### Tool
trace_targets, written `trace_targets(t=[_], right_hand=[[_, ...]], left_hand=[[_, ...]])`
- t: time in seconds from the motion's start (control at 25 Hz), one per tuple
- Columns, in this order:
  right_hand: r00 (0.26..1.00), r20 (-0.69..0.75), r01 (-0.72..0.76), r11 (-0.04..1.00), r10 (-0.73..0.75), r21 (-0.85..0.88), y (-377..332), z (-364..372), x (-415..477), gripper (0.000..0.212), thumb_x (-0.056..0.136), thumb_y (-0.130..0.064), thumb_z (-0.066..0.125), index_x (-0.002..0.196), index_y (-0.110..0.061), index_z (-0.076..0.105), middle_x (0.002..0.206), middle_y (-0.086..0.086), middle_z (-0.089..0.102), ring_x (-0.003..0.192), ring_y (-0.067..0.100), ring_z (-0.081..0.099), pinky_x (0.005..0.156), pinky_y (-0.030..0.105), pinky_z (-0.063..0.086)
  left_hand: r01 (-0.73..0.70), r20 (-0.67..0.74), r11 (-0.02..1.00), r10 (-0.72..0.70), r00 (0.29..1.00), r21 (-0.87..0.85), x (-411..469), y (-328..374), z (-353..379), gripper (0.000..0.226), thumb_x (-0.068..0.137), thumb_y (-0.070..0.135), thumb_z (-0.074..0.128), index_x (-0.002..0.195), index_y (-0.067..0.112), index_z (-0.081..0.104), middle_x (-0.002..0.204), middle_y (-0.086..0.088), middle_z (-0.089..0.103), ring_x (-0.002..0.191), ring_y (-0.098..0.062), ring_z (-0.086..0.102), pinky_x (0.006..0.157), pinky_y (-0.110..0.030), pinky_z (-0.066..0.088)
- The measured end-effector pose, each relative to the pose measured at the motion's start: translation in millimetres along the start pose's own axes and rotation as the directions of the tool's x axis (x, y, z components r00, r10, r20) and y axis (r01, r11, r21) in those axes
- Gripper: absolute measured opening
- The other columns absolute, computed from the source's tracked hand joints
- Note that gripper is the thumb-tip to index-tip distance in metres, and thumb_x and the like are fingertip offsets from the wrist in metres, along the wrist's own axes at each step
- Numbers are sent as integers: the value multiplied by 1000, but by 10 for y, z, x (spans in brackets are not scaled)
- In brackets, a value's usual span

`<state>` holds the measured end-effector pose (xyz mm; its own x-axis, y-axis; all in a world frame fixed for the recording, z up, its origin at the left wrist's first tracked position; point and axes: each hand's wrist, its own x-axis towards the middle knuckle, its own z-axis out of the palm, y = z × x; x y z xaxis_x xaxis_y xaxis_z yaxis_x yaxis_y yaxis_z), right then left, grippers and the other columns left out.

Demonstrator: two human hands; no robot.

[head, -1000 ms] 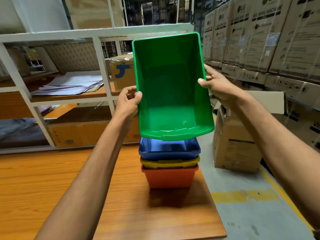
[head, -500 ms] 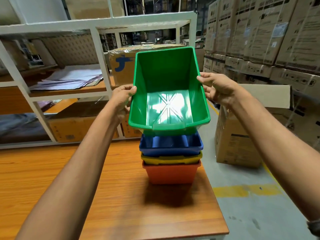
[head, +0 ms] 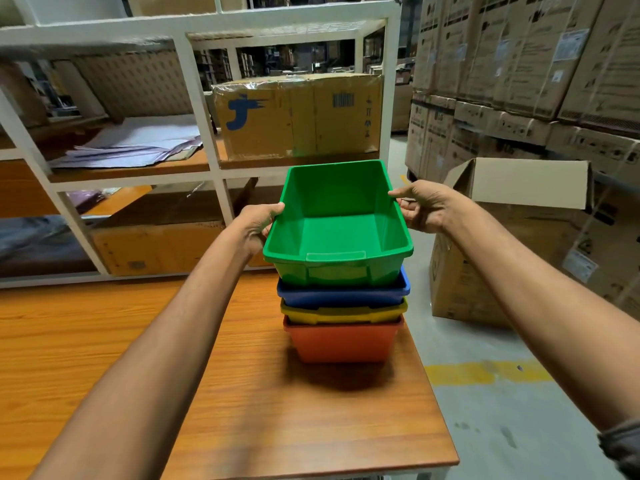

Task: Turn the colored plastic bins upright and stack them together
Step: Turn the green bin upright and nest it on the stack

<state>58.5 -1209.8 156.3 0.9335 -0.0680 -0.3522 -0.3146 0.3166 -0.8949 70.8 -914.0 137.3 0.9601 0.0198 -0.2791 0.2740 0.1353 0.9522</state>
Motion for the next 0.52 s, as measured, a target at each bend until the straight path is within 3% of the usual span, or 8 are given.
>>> trace_targets(t=[0.08, 0.24, 0.36, 0.44, 0.52], right_hand=[[999, -17, -40, 999, 40, -1, 80, -9, 42, 9, 98, 1, 58, 104, -5, 59, 97, 13, 76, 97, 22, 76, 98, 34, 58], [994, -61, -92, 995, 91, -30, 236, -21, 109, 7, 99, 1, 55, 103, -5, 57, 77, 12, 77, 82, 22, 75, 95, 41, 58], [992, -100, -86, 996, 82, -37, 318, -32, 105, 11, 99, 2, 55, 107, -5, 57, 70, 11, 76, 78, 20, 75, 96, 35, 59], [993, -111, -58, 996, 50, -71, 360, -16, 56, 9, 100, 1, 54, 105, -6, 57, 65, 8, 75, 65, 16, 76, 74, 28, 64], [990, -139, 0, 988, -21, -153, 377, 10, -33, 10, 100, 0, 55, 100, -10, 59, 70, 3, 75, 62, 12, 74, 53, 26, 60]], left_hand=[[20, -13, 1000, -20, 1000, 13, 42, -77, -11, 11, 99, 15, 65, 105, 6, 66, 127, -11, 67, 79, -18, 72, 44, -25, 57], [74, -34, 997, -73, 997, 35, 100, -236, -23, 29, 99, 16, 64, 125, 5, 65, 120, -11, 70, 93, -22, 72, 52, -31, 62], [83, -26, 995, -82, 996, 54, 122, -309, -45, 32, 98, 22, 67, 127, 8, 65, 123, -10, 70, 104, -21, 71, 61, -31, 62], [66, -32, 996, -64, 997, 63, 118, -332, -52, 31, 98, 23, 67, 125, 10, 66, 123, -9, 70, 109, -22, 69, 70, -32, 61], [45, -29, 997, -44, 999, 56, 80, -360, -52, 28, 98, 23, 66, 123, 10, 67, 120, -8, 71, 108, -22, 70, 71, -33, 61]])
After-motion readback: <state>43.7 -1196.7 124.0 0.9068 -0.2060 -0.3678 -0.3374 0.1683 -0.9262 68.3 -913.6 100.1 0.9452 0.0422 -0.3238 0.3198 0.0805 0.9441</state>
